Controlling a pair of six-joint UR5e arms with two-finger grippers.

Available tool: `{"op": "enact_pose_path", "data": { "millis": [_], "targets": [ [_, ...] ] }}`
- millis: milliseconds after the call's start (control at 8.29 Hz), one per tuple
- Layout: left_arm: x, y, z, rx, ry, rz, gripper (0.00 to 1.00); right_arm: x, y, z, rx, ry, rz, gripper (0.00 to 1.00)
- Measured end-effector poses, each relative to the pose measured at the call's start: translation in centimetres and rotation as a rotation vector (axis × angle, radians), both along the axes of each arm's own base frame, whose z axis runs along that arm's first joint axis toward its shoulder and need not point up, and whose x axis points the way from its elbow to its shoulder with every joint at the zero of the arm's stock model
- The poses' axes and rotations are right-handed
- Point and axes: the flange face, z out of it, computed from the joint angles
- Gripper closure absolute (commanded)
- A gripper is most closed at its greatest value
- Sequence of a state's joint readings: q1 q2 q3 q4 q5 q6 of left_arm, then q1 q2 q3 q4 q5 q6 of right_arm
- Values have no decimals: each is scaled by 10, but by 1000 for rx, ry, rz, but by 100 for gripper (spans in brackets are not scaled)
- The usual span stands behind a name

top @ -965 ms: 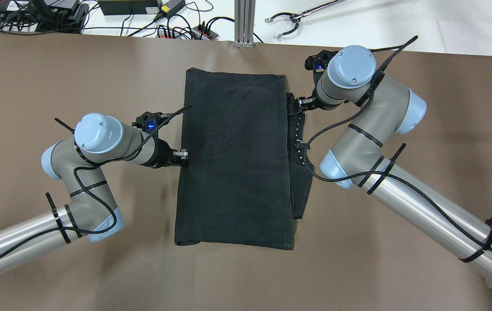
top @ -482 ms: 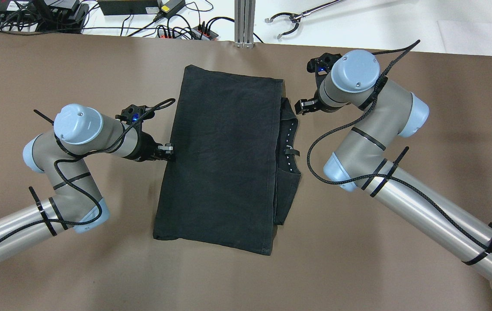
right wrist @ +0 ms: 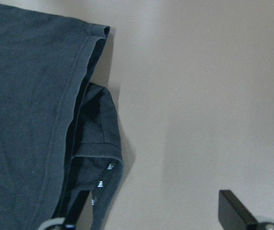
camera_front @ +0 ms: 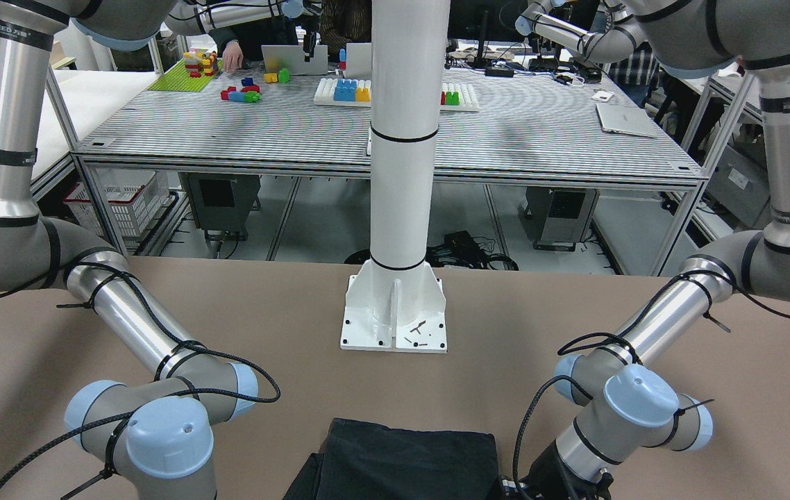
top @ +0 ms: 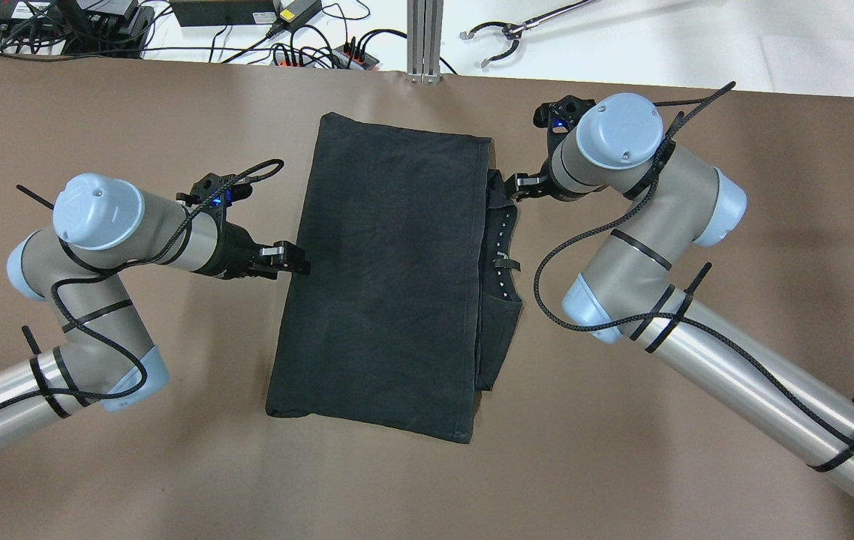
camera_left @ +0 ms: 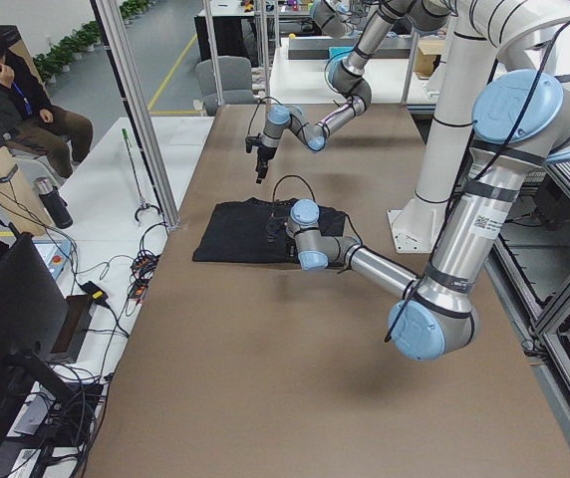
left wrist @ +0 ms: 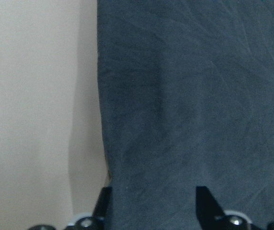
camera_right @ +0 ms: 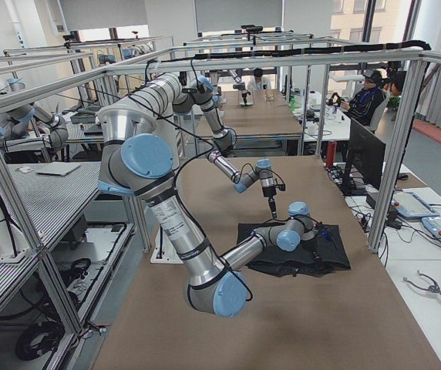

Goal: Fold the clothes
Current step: 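Move both grippers down to the shirt's end nearest the robot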

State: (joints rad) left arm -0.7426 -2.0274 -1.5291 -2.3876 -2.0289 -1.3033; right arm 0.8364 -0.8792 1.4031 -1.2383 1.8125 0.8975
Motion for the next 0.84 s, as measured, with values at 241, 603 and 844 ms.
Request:
{"op": "enact_pose_path", "data": {
  "millis": [241,603,844],
  "targets": [
    [-19,17,4,-51,23,-51,5,-15,61,-4,-111,-132,70,8],
    [-30,68,21,-170,51,-120,6,-28,160,-2,-328,-372,198,8],
    [-25,123,26,-249,76,-153,6,-46,214,-7,-427,-483,326,8]
  ]
}}
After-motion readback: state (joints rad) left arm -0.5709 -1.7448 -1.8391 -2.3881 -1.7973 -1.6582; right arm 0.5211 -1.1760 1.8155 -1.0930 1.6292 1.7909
